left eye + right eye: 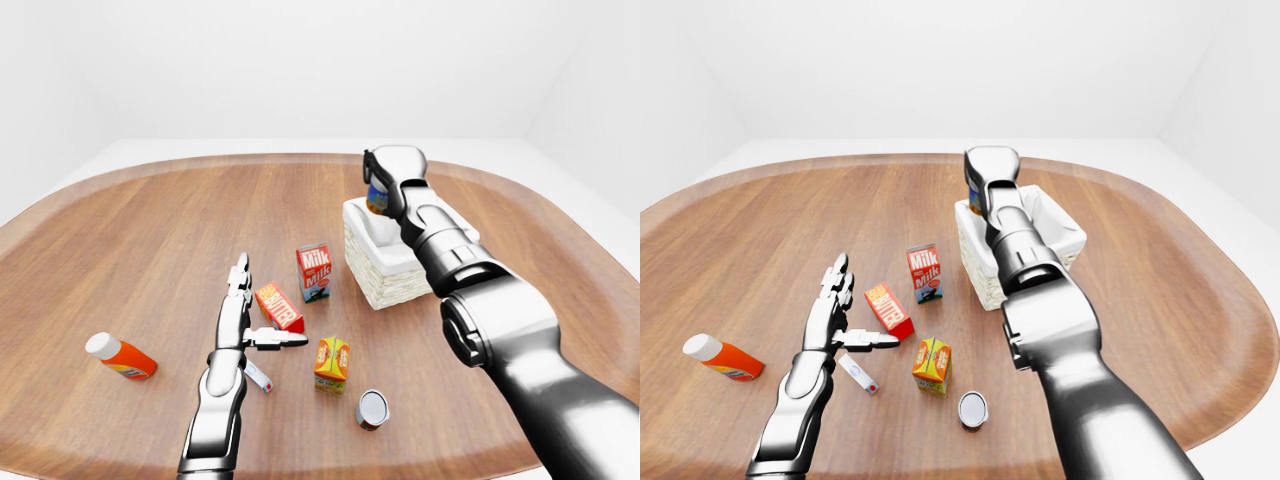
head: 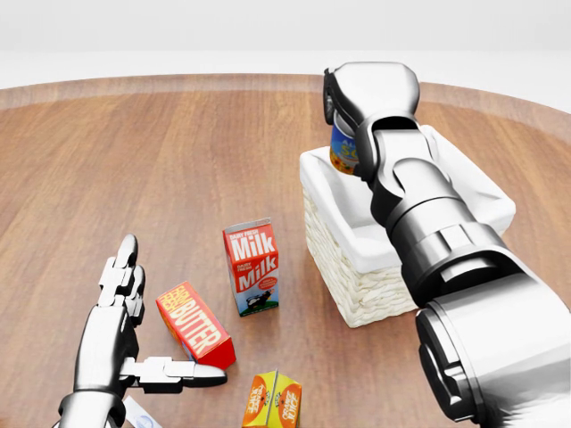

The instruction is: Pick up the alphabet soup and the tomato sauce, and put them in the basket.

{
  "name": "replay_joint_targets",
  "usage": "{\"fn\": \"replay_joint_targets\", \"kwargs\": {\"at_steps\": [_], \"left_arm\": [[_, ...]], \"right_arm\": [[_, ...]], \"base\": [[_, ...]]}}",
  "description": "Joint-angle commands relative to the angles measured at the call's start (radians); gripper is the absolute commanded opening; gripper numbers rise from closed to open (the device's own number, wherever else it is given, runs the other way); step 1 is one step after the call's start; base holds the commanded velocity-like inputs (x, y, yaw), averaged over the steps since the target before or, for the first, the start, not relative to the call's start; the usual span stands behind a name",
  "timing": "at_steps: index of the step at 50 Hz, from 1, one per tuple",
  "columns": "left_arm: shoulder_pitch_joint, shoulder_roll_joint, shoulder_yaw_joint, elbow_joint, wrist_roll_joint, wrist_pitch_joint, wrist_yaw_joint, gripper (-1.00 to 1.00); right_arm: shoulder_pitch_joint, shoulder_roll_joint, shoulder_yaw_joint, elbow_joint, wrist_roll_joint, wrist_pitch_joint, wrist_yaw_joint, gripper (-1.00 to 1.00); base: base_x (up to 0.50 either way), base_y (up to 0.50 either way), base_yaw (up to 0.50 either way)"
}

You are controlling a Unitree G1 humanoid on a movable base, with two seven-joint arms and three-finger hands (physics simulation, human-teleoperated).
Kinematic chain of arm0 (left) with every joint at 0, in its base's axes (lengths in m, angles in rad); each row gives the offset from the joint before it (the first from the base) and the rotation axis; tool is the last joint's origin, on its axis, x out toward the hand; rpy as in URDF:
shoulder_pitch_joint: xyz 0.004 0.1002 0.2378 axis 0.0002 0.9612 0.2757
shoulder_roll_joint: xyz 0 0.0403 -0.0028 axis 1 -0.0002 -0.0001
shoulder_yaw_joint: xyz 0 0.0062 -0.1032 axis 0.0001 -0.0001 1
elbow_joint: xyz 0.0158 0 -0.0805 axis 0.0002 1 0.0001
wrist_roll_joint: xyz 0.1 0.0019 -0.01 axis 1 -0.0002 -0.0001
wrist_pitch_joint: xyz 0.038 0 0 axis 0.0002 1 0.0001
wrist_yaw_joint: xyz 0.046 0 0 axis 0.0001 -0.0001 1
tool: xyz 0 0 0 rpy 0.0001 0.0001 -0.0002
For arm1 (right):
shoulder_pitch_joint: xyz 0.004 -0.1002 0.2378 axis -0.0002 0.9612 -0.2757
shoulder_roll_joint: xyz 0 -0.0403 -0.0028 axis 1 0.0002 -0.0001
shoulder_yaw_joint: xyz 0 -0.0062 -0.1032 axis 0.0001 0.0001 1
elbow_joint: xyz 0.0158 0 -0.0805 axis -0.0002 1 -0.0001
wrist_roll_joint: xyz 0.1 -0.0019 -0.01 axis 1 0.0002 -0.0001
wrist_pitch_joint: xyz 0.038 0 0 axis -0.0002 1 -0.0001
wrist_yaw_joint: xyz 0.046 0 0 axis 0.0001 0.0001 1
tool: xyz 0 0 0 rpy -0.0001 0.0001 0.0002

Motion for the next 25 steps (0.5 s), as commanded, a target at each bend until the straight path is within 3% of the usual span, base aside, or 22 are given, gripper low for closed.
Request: {"fn": "replay_joint_targets", "kwargs": {"at_steps": [1,25], "left_arm": [[0.001,0.0,0.001,0.004,-0.015,-0.016,-0.014,1.0],[-0.003,-0.001,0.002,0.004,-0.015,-0.009,-0.014,1.0]], "right_arm": [[0.008,-0.017,-0.011,0.022,-0.001,0.0,-0.035,-1.0],[0.075,-0.051,-0.03,0.027,0.042,0.0,-0.042,-1.0]], "base": [[0.0,0.0,0.0],[0.0,0.0,0.0]]}}
